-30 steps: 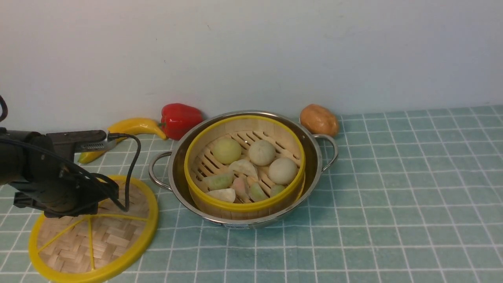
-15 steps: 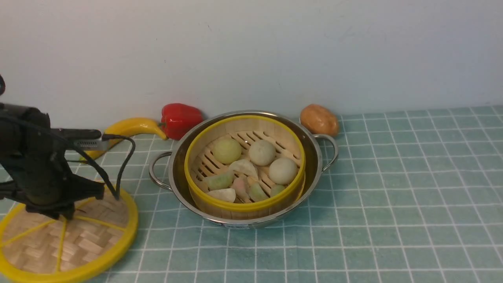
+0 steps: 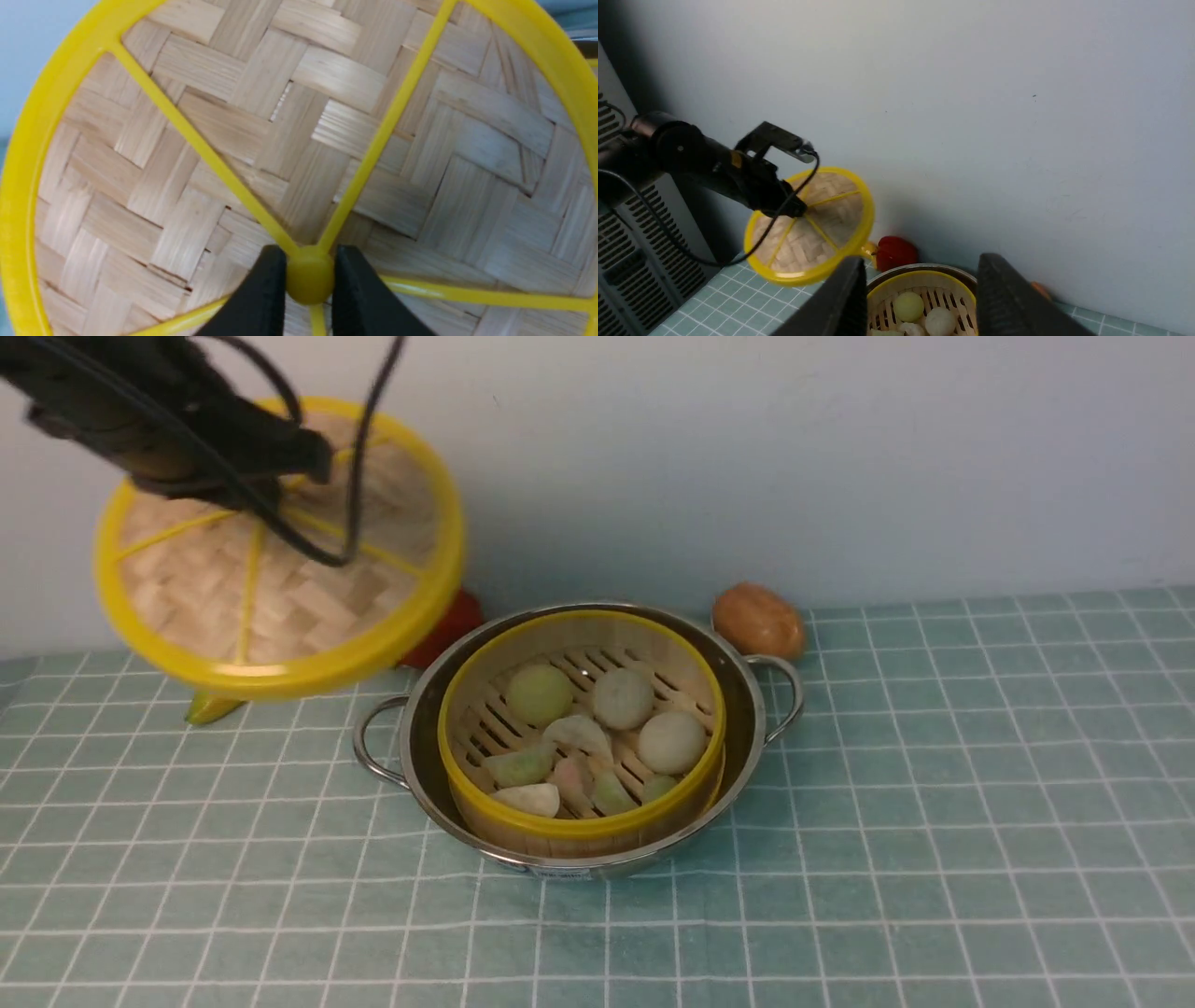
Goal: Place the steamer in the pot on the blue tablecloth, and put the lid on the steamer.
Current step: 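Place the yellow bamboo steamer lid onto the steamer in the pot with the left gripper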
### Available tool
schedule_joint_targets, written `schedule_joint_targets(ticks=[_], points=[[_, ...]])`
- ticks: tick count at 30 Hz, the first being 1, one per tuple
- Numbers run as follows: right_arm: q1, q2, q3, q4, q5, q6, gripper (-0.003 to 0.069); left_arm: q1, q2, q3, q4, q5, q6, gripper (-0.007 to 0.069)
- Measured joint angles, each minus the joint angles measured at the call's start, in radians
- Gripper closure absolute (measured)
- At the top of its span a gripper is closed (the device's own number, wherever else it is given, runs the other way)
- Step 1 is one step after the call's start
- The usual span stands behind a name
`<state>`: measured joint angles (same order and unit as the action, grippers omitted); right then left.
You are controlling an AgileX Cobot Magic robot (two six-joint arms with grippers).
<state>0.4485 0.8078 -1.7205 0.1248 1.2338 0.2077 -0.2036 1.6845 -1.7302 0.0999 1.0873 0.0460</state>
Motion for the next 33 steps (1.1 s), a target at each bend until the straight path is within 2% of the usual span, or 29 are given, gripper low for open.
schedule_joint_targets(ticks=[4, 9, 15, 33], points=[[0.0, 0.0, 0.0, 0.0, 0.0, 0.019, 0.0324, -0.169, 0.09, -0.001, 0.005, -0.033, -0.001, 0.0505], [0.0, 0.0, 0.0, 0.001, 0.0, 0.027, 0.0324, -0.284, 0.217, -0.001, 0.11, -0.106, -0.063, 0.0505], [0.0, 0.0, 0.0, 0.003, 0.0, 0.042, 0.0324, -0.304, 0.284, -0.001, 0.151, -0.152, -0.091, 0.0505], [0.0, 0.0, 0.0, 0.003, 0.0, 0.046, 0.0324, -0.305, 0.32, -0.001, 0.091, -0.147, -0.092, 0.0505]])
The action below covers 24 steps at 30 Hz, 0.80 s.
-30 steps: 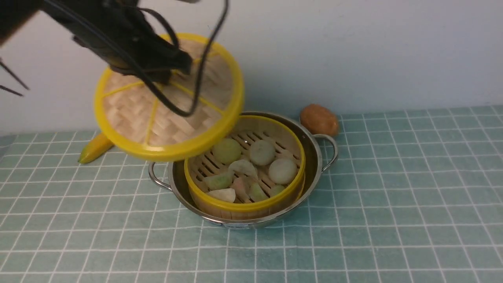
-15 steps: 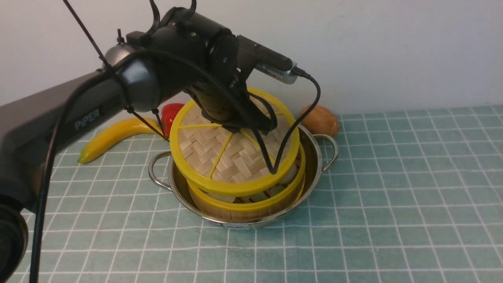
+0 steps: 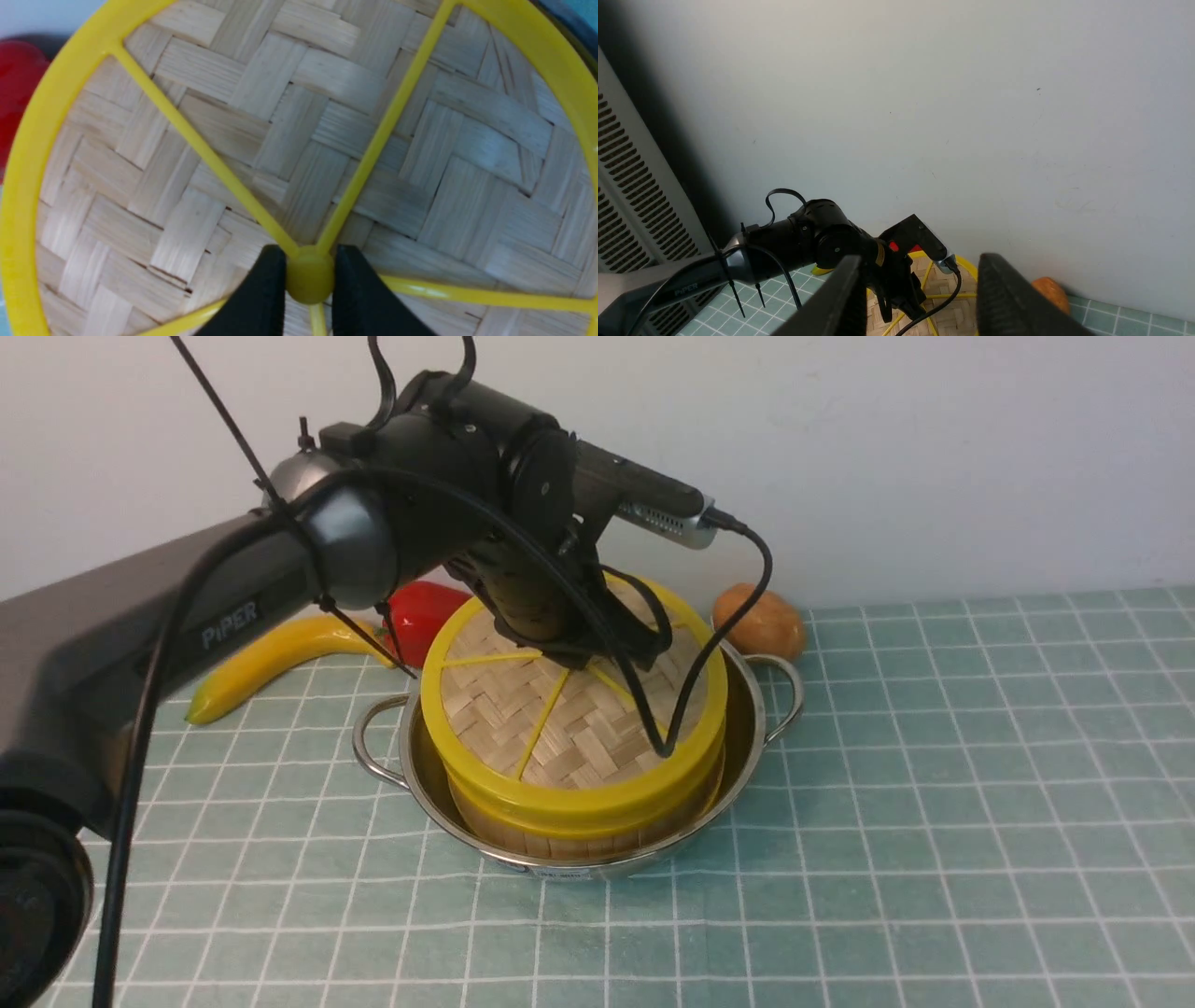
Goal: Place the steamer in the pot on the blue tablecloth, and put the lid on the steamer.
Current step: 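Place the yellow bamboo steamer lid onto the steamer in the pot with the left gripper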
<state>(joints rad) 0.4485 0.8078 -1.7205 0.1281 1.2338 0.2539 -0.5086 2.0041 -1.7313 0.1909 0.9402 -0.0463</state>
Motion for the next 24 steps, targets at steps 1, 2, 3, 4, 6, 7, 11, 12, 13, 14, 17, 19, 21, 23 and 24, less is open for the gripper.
schedule_joint_targets(ticks=[1, 2, 3, 4, 6, 7, 11, 12, 13, 14, 17, 19, 21, 23, 24], points=[[0.0, 0.0, 0.0, 0.0, 0.0, 0.0, 0.0324, 0.0, 0.004, 0.0, 0.0, 0.0, 0.0, 0.0505], [0.0, 0.0, 0.0, 0.0, 0.0, 0.0, 0.0324, 0.0, 0.004, 0.0, 0.0, 0.0, 0.0, 0.0505], [0.0, 0.0, 0.0, 0.0, 0.0, 0.0, 0.0324, 0.0, 0.005, 0.0, 0.0, 0.0, 0.0, 0.0505], [0.0, 0.0, 0.0, 0.0, 0.0, 0.0, 0.0324, 0.0, 0.005, 0.0, 0.0, 0.0, 0.0, 0.0505], [0.0, 0.0, 0.0, 0.0, 0.0, 0.0, 0.0324, 0.0, 0.005, 0.0, 0.0, 0.0, 0.0, 0.0505], [0.0, 0.0, 0.0, 0.0, 0.0, 0.0, 0.0324, 0.0, 0.005, 0.0, 0.0, 0.0, 0.0, 0.0505], [0.0, 0.0, 0.0, 0.0, 0.0, 0.0, 0.0324, 0.0, 0.005, 0.0, 0.0, -0.001, 0.0, 0.0505], [0.0, 0.0, 0.0, 0.0, 0.0, 0.0, 0.0324, 0.0, 0.005, 0.0, 0.0, -0.001, 0.0, 0.0505], [0.0, 0.0, 0.0, 0.0, 0.0, 0.0, 0.0324, 0.0, 0.005, 0.0, 0.0, -0.001, 0.0, 0.0505], [0.0, 0.0, 0.0, 0.0, 0.0, 0.0, 0.0324, 0.0, 0.005, 0.0, 0.0, -0.001, 0.0, 0.0505], [0.0, 0.0, 0.0, 0.0, 0.0, 0.0, 0.0324, 0.0, 0.011, 0.0, 0.0, -0.003, 0.0, 0.0505], [0.0, 0.0, 0.0, 0.0, 0.0, 0.0, 0.0324, 0.0, 0.019, 0.0, 0.0, -0.011, 0.0, 0.0505], [0.0, 0.0, 0.0, 0.002, 0.0, 0.0, 0.0324, 0.0, 0.029, 0.0, 0.0, -0.028, 0.0, 0.0505], [0.0, 0.0, 0.0, 0.008, 0.0, 0.0, 0.0324, 0.0, 0.033, 0.0, 0.0, -0.035, 0.0, 0.0505], [0.0, 0.0, 0.0, 0.013, 0.0, 0.0, 0.0324, 0.0, 0.035, 0.0, 0.0, -0.037, -0.001, 0.0505]])
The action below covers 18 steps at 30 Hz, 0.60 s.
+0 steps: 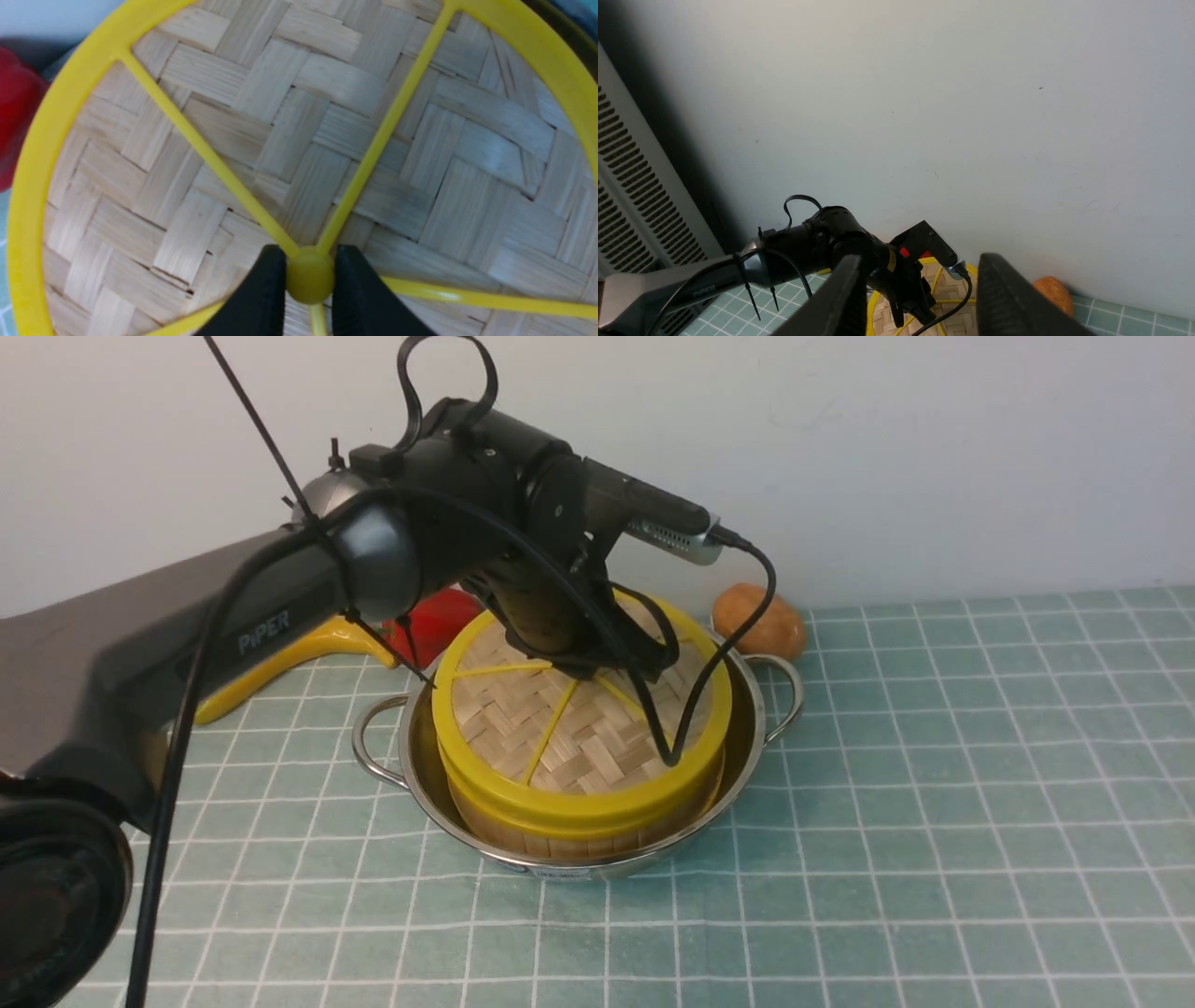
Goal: Place the steamer in the pot on the blue tablecloth, and put the lid on the steamer.
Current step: 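Place the yellow bamboo steamer lid onto the steamer in the pot with the left gripper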
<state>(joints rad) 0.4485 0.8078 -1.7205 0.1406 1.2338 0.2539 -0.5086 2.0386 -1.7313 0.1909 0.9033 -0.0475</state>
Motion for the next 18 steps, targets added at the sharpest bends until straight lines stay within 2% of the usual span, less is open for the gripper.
schedule_joint_targets(ticks=[18], points=[[0.0, 0.0, 0.0, 0.014, 0.0, 0.0, 0.0324, 0.0, 0.022, 0.0, 0.028, 0.01, -0.047, 0.0505]])
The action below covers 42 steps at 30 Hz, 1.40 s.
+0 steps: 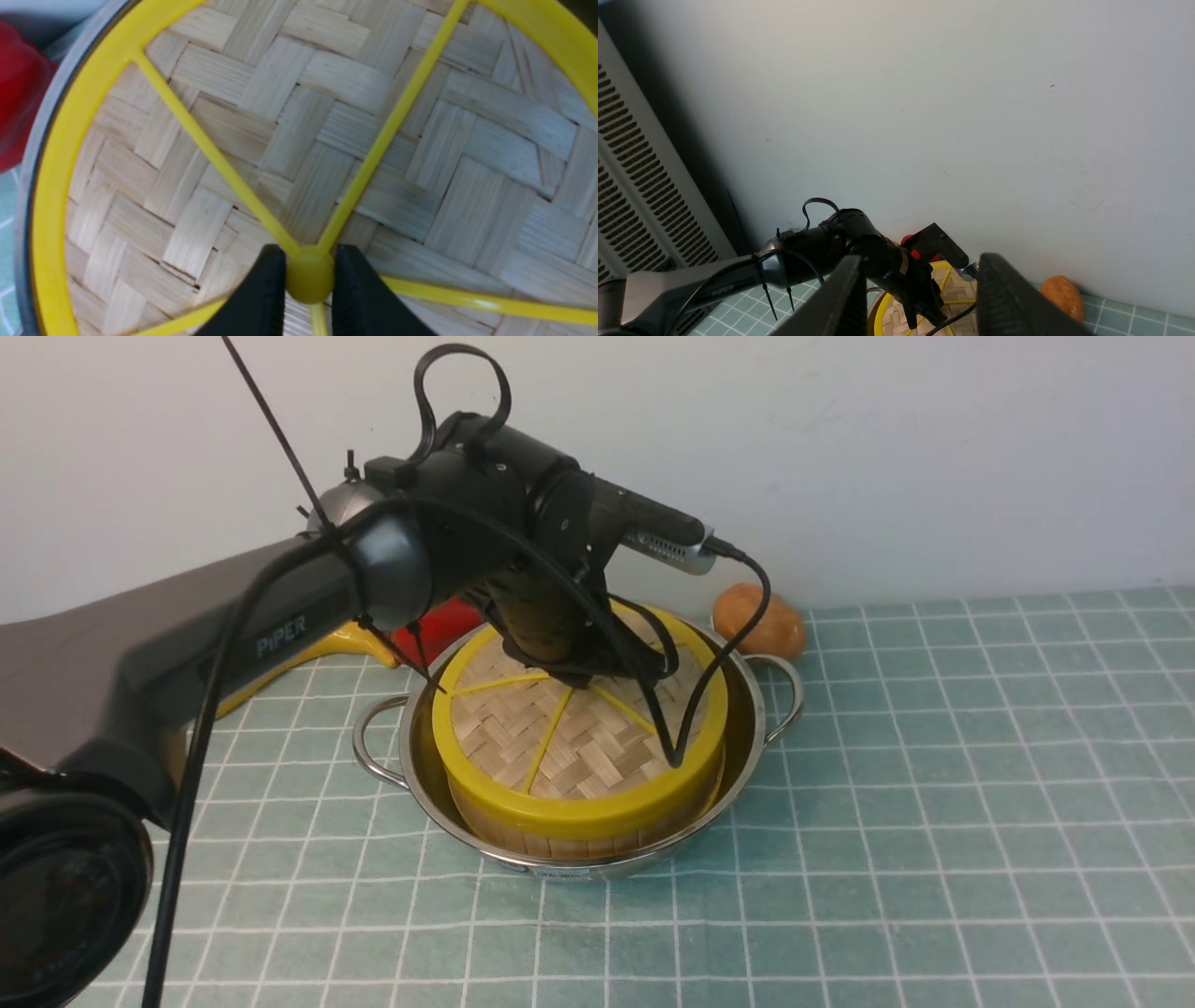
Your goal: Place the steamer in the pot on the blue tablecloth, and put the lid on the steamer.
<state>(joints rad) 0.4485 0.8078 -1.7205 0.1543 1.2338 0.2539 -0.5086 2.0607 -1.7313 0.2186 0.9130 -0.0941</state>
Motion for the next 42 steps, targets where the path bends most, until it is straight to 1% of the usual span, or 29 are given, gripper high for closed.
schedule_joint_targets(ticks=[12, 16, 17, 21, 24, 25, 27, 28, 29, 32, 33, 34, 37, 38, 39, 40, 41, 42], points=[[0.0, 0.0, 0.0, 0.001, 0.0, 0.0, 0.0324, 0.0, 0.0, 0.0, 0.001, -0.001, 0.0, 0.0503], [0.0, 0.0, 0.0, 0.001, 0.0, 0.0, 0.0324, 0.0, 0.0, -0.005, 0.001, -0.002, 0.004, 0.0463], [0.0, 0.0, 0.0, 0.001, 0.0, 0.0, 0.0324, 0.0, -0.001, -0.019, 0.002, 0.001, 0.011, 0.04], [0.0, 0.0, 0.0, 0.001, 0.0, 0.0, 0.0324, 0.0, -0.025, -0.079, 0.002, 0.029, 0.035, 0.0244], [0.0, 0.0, 0.0, 0.001, 0.0, 0.0, 0.0324, -0.001, -0.082, -0.179, 0.002, 0.091, 0.048, 0.01], [0.0, 0.0, 0.0, 0.001, 0.0, 0.0, 0.0324, -0.001, -0.087, -0.185, 0.002, 0.091, 0.048, 0.0093], [0.0, 0.0, 0.0, 0.001, 0.0, -0.022, 0.0324, -0.001, -0.159, -0.261, 0.0, 0.165, 0.053, 0.0025], [0.0, 0.0, 0.0, 0.001, 0.0, -0.024, 0.0324, -0.001, -0.159, -0.266, -0.001, 0.171, 0.055, 0.0022], [0.0, -0.001, 0.009, 0.001, 0.0, -0.044, 0.0327, -0.001, -0.213, -0.291, -0.002, 0.219, 0.062, 0.0006], [0.0, -0.015, 0.044, 0.001, -0.003, -0.068, 0.0343, -0.001, -0.281, -0.3, -0.01, 0.273, 0.081, 0.0019], [0.0, -0.035, 0.095, 0.001, -0.006, -0.093, 0.037, -0.001, -0.325, -0.3, -0.022, 0.293, 0.086, 0.0059], [0.0, -0.052, 0.137, 0.0, -0.007, -0.11, 0.0389, -0.001, -0.347, -0.298, -0.03, 0.297, 0.088, 0.0083], [0.0, -0.12, 0.296, -0.016, -0.007, -0.153, 0.0448, -0.001, -0.443, -0.26, -0.073, 0.297, 0.094, 0.0202], [0.0, -0.127, 0.296, -0.018, -0.007, -0.153, 0.0452, -0.001, -0.451, -0.251, -0.077, 0.297, 0.094, 0.0223], [0.0, -0.18, 0.394, -0.034, -0.007, -0.164, 0.048, -0.001, -0.501, -0.215, -0.102, 0.298, 0.102, 0.0299], [0.0, -0.209, 0.443, -0.042, -0.007, -0.169, 0.0498, -0.001, -0.539, -0.191, -0.119, 0.298, 0.105, 0.0344], [0.0, -0.232, 0.48, -0.049, -0.006, -0.17, 0.0508, -0.001, -0.554, -0.178, -0.125, 0.298, 0.105, 0.0368], [0.0, -0.295, 0.565, -0.065, -0.005, -0.167, 0.0529, -0.001, -0.626, -0.104, -0.154, 0.298, 0.113, 0.0484]])
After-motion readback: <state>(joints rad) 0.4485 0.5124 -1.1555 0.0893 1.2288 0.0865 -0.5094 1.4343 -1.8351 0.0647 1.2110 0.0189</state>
